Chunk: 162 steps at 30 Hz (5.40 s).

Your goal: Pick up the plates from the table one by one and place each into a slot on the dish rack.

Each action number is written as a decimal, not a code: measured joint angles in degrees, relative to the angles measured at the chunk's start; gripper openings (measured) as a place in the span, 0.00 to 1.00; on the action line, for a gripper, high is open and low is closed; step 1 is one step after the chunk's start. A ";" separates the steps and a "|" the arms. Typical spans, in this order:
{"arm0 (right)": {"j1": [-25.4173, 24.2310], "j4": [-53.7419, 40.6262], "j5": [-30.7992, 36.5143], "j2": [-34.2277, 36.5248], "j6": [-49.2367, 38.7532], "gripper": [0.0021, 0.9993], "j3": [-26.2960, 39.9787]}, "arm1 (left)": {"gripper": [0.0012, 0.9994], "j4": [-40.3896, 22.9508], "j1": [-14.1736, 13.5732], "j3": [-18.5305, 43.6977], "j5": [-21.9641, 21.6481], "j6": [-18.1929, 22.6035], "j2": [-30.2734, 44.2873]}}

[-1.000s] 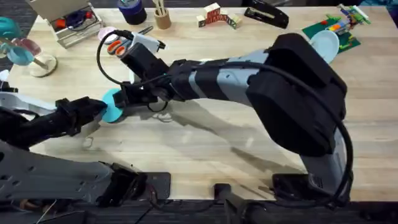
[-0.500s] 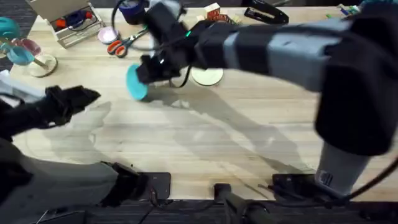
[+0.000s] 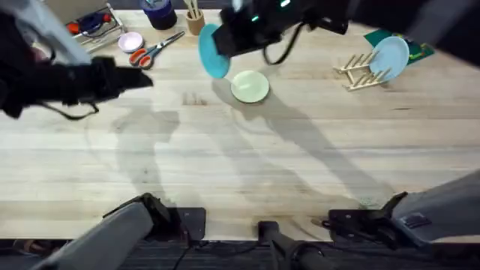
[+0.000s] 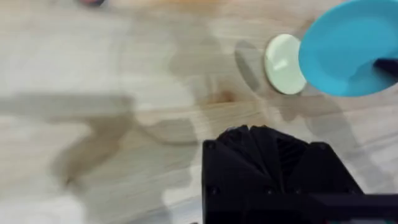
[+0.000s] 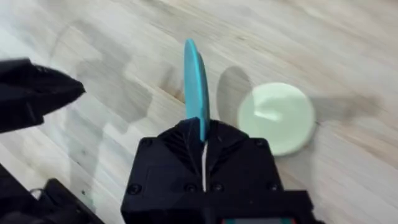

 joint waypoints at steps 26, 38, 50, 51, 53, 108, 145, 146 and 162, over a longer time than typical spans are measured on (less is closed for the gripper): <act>-18.54 -29.97 10.29 -23.95 -14.49 0.03 0.00 | 0.06 -4.39 -59.49 15.88 -42.75 -17.63 -4.81; -25.79 -34.33 10.42 -29.22 -20.45 0.03 0.62 | 1.00 -5.44 -62.53 15.88 -45.68 -18.89 -4.81; -39.19 -34.71 10.48 -29.07 -26.67 0.03 10.28 | 0.99 -5.44 -62.53 15.88 -45.69 -18.91 -4.81; -40.40 -34.71 10.46 -28.88 -26.99 0.03 11.03 | 0.99 -5.44 -62.53 15.88 -45.68 -18.90 -4.81; -43.09 -34.69 10.47 -28.23 -27.52 0.03 12.62 | 0.99 -5.44 -62.53 15.88 -45.70 -18.91 -4.81; -53.63 -33.52 6.11 -1.01 -36.63 0.03 14.40 | 0.99 -5.86 -62.53 15.88 -45.68 -18.91 -3.43; -54.17 -29.72 5.67 8.19 -42.07 0.03 14.40 | 0.99 -5.60 -62.53 15.88 -45.68 -18.91 -3.37; -54.17 -29.73 5.68 8.45 -42.07 0.03 14.40 | 0.99 -5.61 -62.53 15.88 -45.68 -18.91 -3.37; -54.17 -30.32 5.66 9.55 -42.07 0.03 14.40 | 0.99 -5.60 -62.53 15.88 -45.68 -18.91 -3.37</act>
